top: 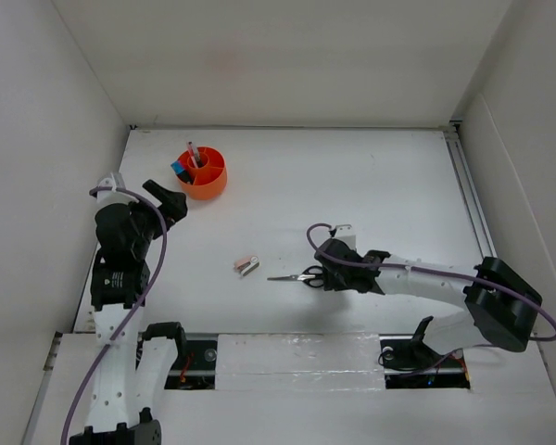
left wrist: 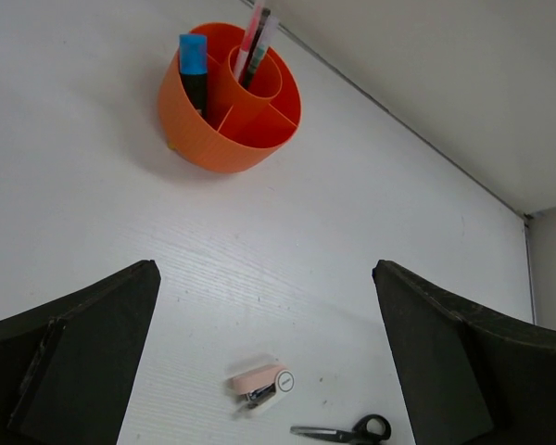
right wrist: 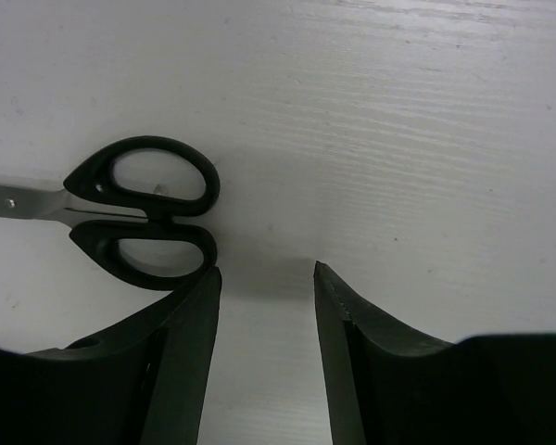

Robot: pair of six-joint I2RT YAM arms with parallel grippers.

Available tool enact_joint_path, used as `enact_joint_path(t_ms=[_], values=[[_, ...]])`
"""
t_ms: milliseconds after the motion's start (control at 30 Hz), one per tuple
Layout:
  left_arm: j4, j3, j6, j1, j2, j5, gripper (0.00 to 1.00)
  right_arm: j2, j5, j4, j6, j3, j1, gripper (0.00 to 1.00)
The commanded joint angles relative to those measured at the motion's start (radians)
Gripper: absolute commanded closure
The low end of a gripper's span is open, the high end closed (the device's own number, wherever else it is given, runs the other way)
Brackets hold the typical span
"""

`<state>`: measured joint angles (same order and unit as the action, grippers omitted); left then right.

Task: Sort the stationery into containers
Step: Pick up the scissors from the center of the board.

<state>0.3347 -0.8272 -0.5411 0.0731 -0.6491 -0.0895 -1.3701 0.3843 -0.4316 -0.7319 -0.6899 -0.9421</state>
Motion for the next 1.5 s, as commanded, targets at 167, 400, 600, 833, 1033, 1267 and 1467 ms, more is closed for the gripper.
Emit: enact_joint_path(t_ms=[167,400,600,833,1033,1267,1467], values=[[-0.036,-0.027,0.032,-0.004,-0.032,-0.076,0.0,-0.03,-0.027,0.096,0.022,-0.065,0.003,0.49],[-0.045,-0.027,0.041,-0.004,-0.032,-0.098,0.0,-0.04,-0.028,0.114,0.022,-0.065,0.003,0.49],[-0.054,-0.018,0.041,-0.004,-0.032,-0.107,0.0,-0.055,-0.001,0.076,0.009,-0.112,-0.009,0.52],[-0.054,-0.018,0.041,-0.004,-0.032,-0.118,0.0,-0.089,-0.01,0.076,0.0,-0.122,-0.027,0.53],[-0.054,-0.018,0.05,-0.004,-0.041,-0.127,0.0,-0.089,-0.01,0.067,-0.03,-0.097,-0.057,0.53],[-0.054,-0.018,0.05,-0.004,-0.041,-0.127,0.0,-0.089,-0.01,0.076,-0.041,-0.062,-0.066,0.53],[-0.054,-0.018,0.05,-0.004,-0.041,-0.136,0.0,-0.136,0.008,0.067,-0.05,-0.071,-0.066,0.55]])
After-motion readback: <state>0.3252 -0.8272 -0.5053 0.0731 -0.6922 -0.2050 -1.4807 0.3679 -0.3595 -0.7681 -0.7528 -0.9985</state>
